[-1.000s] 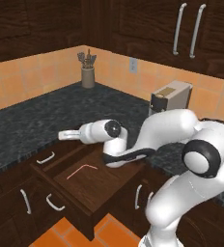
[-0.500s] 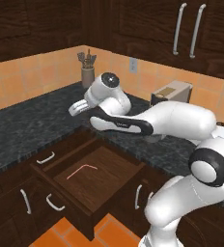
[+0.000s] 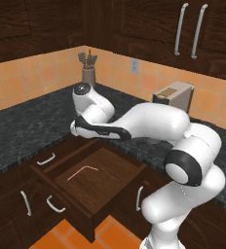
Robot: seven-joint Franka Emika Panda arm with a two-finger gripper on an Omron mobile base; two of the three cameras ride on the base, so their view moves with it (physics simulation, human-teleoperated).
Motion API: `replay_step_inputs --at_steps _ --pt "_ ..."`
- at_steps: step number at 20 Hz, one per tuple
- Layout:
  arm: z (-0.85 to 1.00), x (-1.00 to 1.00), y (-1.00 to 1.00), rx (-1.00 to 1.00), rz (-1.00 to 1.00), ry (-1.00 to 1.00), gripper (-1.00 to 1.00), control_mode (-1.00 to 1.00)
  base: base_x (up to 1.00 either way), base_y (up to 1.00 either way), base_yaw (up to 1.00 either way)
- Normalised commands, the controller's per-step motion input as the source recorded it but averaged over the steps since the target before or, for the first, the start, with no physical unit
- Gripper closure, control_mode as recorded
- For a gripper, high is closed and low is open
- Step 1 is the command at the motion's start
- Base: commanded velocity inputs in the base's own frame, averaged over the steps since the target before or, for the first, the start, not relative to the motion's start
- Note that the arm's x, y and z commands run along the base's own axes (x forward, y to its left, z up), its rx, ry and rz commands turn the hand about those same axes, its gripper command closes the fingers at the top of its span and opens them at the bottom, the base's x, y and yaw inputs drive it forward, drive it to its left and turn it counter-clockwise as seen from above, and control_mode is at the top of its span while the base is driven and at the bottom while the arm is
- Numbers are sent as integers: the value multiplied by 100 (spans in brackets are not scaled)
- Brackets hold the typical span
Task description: Take a straw from the drawer in front and place it inside the glass cup on the dining counter.
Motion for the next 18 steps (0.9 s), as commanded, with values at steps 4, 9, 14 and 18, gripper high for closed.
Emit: replay_step_inputs --at_steps 4,9,14,18 --pt "-92 0 -21 -9 0 29 -100 -100 0 0 0" --pt "-85 -5 -28 0 1 24 -100 -100 0 0 0" --pt "-87 0 -20 0 5 15 -100 -100 0 0 0" --pt "-68 0 -1 0 6 9 -100 -100 0 0 0"
